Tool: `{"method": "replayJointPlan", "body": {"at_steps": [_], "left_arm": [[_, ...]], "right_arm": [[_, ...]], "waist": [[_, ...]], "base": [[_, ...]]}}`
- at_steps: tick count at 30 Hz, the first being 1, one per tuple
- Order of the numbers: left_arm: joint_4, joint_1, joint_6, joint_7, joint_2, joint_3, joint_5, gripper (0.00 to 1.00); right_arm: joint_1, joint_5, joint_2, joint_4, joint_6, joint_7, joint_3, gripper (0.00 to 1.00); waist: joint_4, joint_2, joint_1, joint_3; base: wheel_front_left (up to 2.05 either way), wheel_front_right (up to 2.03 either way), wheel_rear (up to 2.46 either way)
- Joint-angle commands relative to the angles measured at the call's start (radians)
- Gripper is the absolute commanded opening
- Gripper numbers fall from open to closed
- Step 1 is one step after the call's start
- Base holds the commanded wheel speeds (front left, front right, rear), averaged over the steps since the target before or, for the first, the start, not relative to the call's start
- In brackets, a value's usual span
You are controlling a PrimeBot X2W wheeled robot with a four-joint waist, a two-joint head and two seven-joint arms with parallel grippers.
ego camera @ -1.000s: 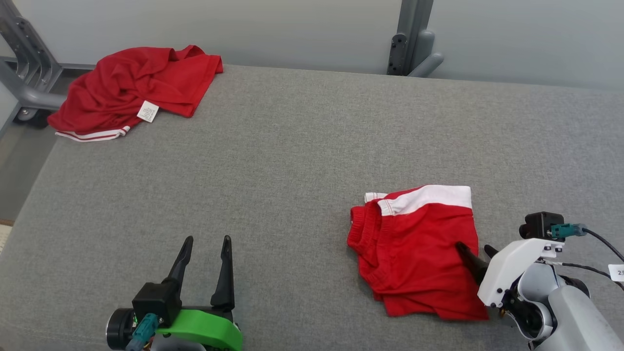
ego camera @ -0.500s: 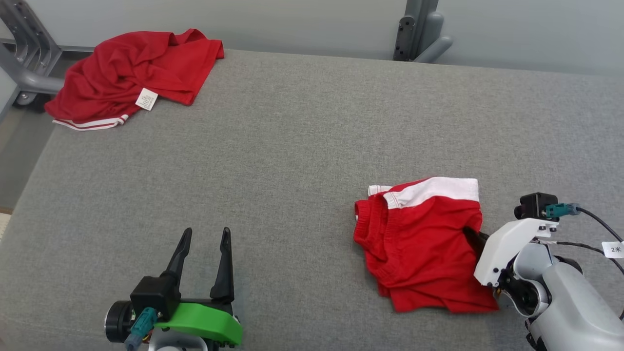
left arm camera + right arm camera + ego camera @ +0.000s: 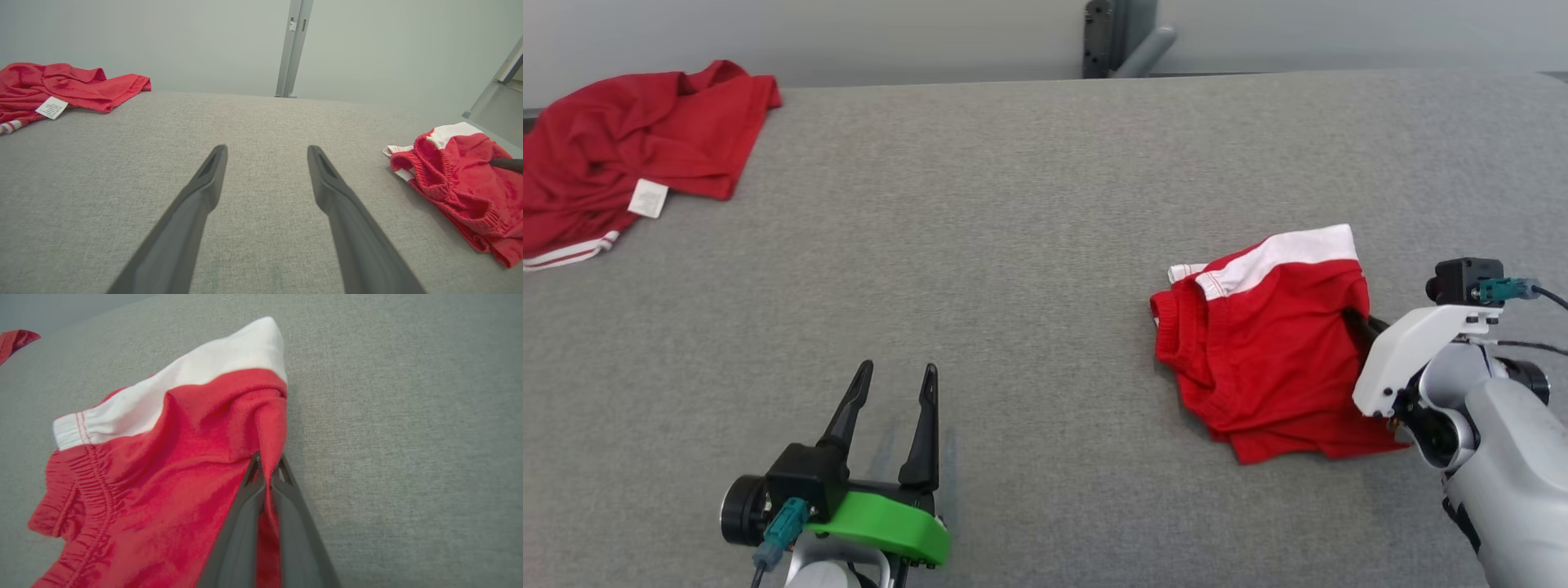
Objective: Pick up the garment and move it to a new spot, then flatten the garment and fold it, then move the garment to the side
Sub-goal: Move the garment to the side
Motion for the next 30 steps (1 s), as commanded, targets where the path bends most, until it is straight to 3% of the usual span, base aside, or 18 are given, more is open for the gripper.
{"method": "replayJointPlan", "body": {"at_steps": [1, 7, 13, 23, 30], "left_arm": [[0.001, -0.026, -0.004, 0.0, 0.001, -0.004, 0.01, 1.0], [0.007, -0.065, -0.014, 0.0, 0.003, -0.012, 0.033, 1.0], [0.01, -0.103, -0.021, 0.0, 0.014, -0.011, 0.053, 1.0], [0.012, -0.125, -0.022, 0.0, 0.033, -0.013, 0.068, 1.0], [-0.022, -0.135, -0.014, 0.004, 0.045, -0.017, 0.069, 1.0]], "right_arm": [[-0.027, -0.007, -0.014, 0.006, -0.002, -0.012, -0.002, 0.0], [-0.104, -0.027, -0.039, 0.037, -0.002, -0.036, 0.003, 0.0], [-0.186, -0.045, -0.054, 0.07, -0.002, -0.063, 0.012, 0.0], [-0.295, -0.095, -0.081, 0.145, -0.002, -0.128, 0.046, 0.0], [-0.372, -0.086, -0.139, 0.219, -0.002, -0.199, -0.021, 0.0]], "waist": [[-0.097, 0.0, 0.0, 0.035], [-0.211, 0.0, 0.0, 0.075], [-0.273, 0.0, 0.0, 0.121], [-0.257, 0.0, 0.0, 0.16], [-0.207, 0.0, 0.0, 0.202]], "base": [[0.0, 0.0, 0.0], [0.0, 0.0, 0.0], [0.0, 0.0, 0.0], [0.0, 0.0, 0.0], [0.0, 0.0, 0.0]]}}
